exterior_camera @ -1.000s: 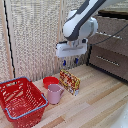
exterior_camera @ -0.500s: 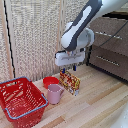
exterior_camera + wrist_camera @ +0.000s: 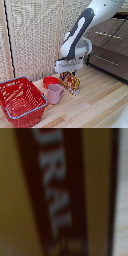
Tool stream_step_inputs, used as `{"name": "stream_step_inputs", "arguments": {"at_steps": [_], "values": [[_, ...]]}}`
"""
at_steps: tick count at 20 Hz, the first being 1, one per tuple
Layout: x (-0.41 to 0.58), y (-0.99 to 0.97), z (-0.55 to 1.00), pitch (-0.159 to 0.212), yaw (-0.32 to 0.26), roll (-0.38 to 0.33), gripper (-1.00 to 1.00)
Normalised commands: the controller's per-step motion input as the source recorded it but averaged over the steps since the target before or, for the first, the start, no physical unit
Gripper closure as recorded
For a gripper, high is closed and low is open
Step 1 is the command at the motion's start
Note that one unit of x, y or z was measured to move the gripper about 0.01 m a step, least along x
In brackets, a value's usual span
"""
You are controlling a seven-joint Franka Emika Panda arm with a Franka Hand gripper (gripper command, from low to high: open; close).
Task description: Meticulously direct the gripper system near the nourishment stick. Grapple the nourishment stick firmly with the gripper system. Progress with the gripper system grasping the stick toward the storage box. Tenderly permit the nourishment stick to descend into the box.
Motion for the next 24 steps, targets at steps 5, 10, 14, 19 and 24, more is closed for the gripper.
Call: {"name": "stream_step_inputs", "arguments": {"at_steps": [5, 10, 14, 19, 24], "values": [[-0.058, 0.01, -0.06, 0.008, 0.010, -0.012, 1.00], [-0.099, 0.00, 0.03, -0.003, -0.007, 0.000, 1.00], [-0.056, 0.00, 0.34, 0.069, -0.029, 0.025, 1.00], [0.033, -0.02, 0.73, 0.122, 0.013, 0.040, 1.00], [0.225, -0.01, 0.95, 0.090, 0.095, 0.021, 1.00]]}}
